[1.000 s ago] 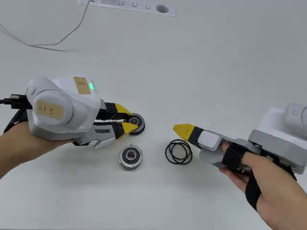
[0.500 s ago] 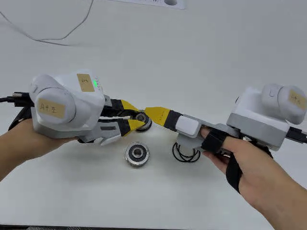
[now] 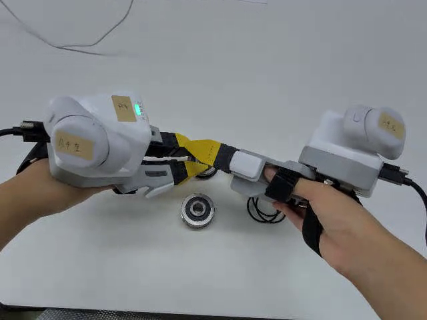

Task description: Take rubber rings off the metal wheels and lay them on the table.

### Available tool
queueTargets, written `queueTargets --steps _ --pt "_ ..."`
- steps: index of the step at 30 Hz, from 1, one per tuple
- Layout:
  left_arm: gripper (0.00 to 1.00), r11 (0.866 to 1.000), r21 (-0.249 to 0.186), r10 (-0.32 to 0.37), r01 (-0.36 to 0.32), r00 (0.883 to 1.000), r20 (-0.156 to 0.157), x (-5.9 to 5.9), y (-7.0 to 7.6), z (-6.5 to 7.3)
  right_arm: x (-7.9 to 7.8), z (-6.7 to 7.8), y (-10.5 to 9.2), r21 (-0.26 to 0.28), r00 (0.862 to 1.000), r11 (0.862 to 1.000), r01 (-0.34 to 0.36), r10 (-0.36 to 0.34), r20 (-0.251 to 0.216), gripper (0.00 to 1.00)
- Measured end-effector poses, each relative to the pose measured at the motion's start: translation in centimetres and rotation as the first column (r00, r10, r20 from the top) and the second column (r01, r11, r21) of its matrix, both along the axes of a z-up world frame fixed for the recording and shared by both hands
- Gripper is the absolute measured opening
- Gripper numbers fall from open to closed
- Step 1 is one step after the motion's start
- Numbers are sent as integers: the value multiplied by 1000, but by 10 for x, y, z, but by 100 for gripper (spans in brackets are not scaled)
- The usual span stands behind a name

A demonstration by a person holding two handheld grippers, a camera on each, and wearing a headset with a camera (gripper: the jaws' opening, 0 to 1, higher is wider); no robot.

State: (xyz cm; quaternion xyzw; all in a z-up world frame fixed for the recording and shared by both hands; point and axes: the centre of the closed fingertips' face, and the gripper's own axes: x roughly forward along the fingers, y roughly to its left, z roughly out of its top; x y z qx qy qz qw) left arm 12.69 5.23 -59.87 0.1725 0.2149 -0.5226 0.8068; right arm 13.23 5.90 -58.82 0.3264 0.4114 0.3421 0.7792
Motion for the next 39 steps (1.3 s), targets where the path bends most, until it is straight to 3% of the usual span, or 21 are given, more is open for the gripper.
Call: queueTargets --steps 23,28,29,32,39 --pt "12 1000 5 -24 24 1000 3 -2 -1 0 -9 5 4 27 998 998 -49 50 -33 53" --pt "12 1000 6 -24 24 1000 3 -2 -1 0 -13 3 2 58 996 997 -58 62 -64 50" --pt "12 1000 6 -24 24 1000 3 -2 -1 0 -11 2 0 55 997 997 -48 51 -54 50" --pt "12 1000 6 -25 25 1000 3 -2 -1 0 -12 4 0 88 996 996 -27 35 -82 49" --pt "12 1000 8 -24 24 1000 3 -2 -1 0 -15 6 -2 90 998 996 -22 28 -63 46"
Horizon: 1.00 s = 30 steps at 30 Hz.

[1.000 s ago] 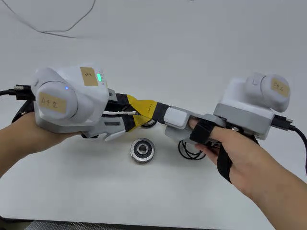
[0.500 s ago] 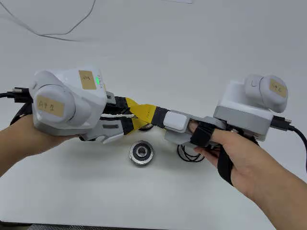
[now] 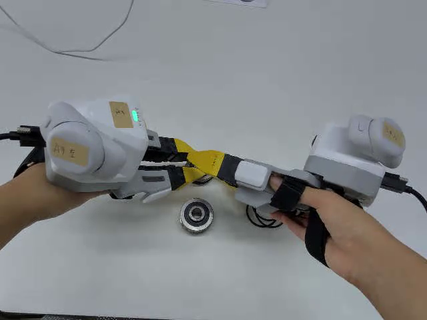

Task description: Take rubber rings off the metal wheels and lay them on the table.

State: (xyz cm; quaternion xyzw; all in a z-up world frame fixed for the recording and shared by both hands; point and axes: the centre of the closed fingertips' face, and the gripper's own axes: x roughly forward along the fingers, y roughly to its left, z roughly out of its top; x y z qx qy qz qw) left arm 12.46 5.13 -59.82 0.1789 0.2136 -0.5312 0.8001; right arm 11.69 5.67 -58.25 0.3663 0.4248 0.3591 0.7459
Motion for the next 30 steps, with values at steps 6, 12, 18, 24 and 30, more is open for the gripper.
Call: queueTargets --steps 6,12,18,24,30 --pt "12 1000 2 -1 1 1000 1 0 0 0 1 -1 -5 -4 1000 1000 8 -8 7 38" --pt "12 1000 2 0 0 1000 1 0 0 0 3 -5 -5 -5 1000 1000 19 -19 -4 34" --pt "12 1000 1 -1 1 1000 2 0 0 0 7 -13 -9 -28 998 998 49 -50 -23 22" --pt "12 1000 -1 0 0 1000 2 0 0 0 10 -18 -12 -50 998 997 61 -62 -24 15" --pt "12 1000 -1 0 0 1000 2 0 0 0 12 -24 -15 -77 998 995 63 -65 -20 7"
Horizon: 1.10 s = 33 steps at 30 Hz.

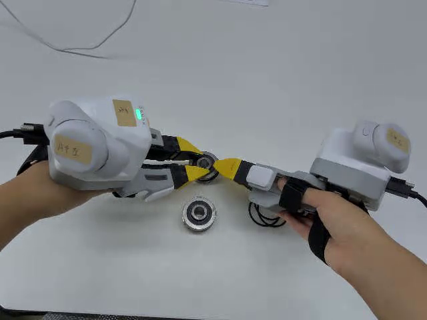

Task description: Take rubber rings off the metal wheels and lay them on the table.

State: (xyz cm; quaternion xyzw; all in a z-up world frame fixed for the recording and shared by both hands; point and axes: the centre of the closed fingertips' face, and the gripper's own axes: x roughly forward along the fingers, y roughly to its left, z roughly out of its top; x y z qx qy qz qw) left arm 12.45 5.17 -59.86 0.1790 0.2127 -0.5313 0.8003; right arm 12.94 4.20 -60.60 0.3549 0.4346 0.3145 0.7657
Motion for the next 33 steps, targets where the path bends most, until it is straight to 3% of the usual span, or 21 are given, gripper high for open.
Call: queueTargets --steps 10,19,33 --pt "12 1000 0 0 0 1000 1 0 0 0 2 -3 -1 -43 1000 999 -9 9 -11 4" --pt "12 1000 9 5 -5 1000 5 0 0 0 2 -1 -1 -103 1000 995 -7 8 13 1" --pt "12 1000 11 8 -8 1000 7 0 1 0 1 5 3 -98 1000 995 5 -3 15 1"
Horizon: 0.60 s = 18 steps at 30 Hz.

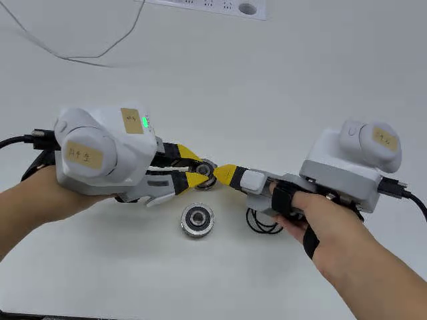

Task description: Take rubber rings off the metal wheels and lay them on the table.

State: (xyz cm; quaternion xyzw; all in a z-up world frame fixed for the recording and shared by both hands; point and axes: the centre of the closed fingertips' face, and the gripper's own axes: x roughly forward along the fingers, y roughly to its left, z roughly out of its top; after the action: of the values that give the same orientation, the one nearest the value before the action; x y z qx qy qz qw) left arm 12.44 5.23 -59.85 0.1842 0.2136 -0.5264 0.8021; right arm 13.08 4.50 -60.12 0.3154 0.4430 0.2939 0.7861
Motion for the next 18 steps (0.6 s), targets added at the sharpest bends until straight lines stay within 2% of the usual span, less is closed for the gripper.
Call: queueTargets --steps 5,14,18 --pt "12 1000 -2 0 0 1000 0 0 0 0 2 0 0 -6 1000 1000 -13 13 14 1" --pt "12 1000 -4 0 0 1000 1 0 0 0 -4 9 8 0 998 999 -52 52 42 1" --pt "12 1000 -2 0 0 1000 3 0 0 0 -4 11 10 -17 996 998 -66 67 56 1"
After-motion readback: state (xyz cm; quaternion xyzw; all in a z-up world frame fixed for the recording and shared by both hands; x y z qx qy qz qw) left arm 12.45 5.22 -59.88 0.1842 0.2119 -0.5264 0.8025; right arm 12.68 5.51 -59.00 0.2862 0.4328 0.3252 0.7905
